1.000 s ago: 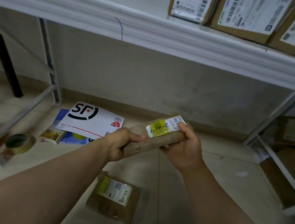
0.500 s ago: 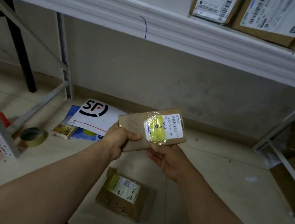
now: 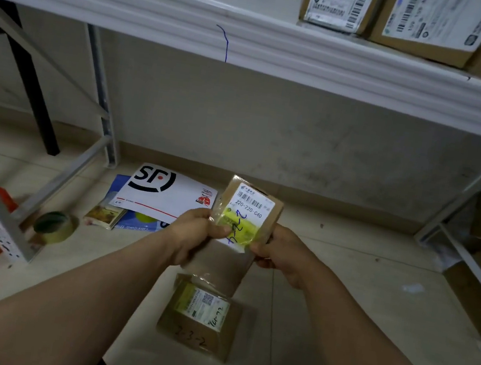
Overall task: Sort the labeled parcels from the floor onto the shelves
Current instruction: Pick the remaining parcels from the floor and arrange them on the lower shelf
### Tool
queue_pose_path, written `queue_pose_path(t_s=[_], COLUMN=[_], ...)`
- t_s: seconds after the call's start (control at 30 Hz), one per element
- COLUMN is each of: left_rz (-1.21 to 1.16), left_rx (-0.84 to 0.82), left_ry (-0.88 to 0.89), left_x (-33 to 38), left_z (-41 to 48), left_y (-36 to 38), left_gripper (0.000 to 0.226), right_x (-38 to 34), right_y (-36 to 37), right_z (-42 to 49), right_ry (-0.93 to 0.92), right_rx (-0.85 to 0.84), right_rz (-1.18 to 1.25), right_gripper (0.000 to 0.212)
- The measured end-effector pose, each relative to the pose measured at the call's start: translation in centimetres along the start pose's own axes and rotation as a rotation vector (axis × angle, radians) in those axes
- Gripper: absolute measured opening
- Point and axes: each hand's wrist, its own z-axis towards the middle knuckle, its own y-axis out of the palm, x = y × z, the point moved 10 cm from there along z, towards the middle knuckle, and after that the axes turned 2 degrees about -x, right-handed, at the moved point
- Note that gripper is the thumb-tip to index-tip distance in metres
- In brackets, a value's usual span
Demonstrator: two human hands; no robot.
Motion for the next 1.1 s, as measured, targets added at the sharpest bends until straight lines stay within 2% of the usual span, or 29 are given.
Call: queue_pose_path(t_s=[0.1,0.2,0.37,0.5,0.57,0.7,0.87,1.0,1.1], left_rz=[-0.123,-0.226,-0.294,-0.291,-0.300,-0.341,-0.374,-0.459,-0.418], left_rx=[-0.078,-0.083,-0.173,-0.120,-0.069,-0.057,-0.143,-0.116,-0.105], left_ry=[-0.007,-0.012,-0.059,-0.015,0.026,0.043,0.029,0.046,0.074], left_x=[-0.3,-0.5,-0.4,0.5,1.0,1.1,1.6,2.8,3.4], left_z=[0.1,0.3,0.0,0.1,0.1,-0.4,-1.1,-1.4,-1.8], left_y=[1.1,1.7,3.4,3.0,2.0,1.6,2.9,2.2,1.2], left_gripper=[0.030,0.031,0.035,0.034,0.041,0.049,0.039,0.024,0.025], right_x=[0.1,-0.2,-2.0,-3.9,-4.5,-4.5,-5.8,-7.7,-8.2], right_y=[-0.7,-1.0,-3.1,-4.6,-4.9,-3.8,-4.4,-5.0,-5.5], right_z=[0.1,0.3,0.1,-0.7,-0.9,-0.7,-1.3,-1.6,-2.1], right_ry=[-0.021,-0.033,-0.104,-0.169,-0.168,-0.173,-0.231,-0.261,-0.282], right_rx=[0.093,0.147,0.363,0.429,0.429,0.308,0.451,0.440,0.410], right_rz=[0.176,0.220,0.090,-0.106,-0.215,-0.184,-0.296,-0.337,-0.360], right_gripper=[0.010,0.015,0.015,0.017,0.017,0.017,0.029,0.032,0.028])
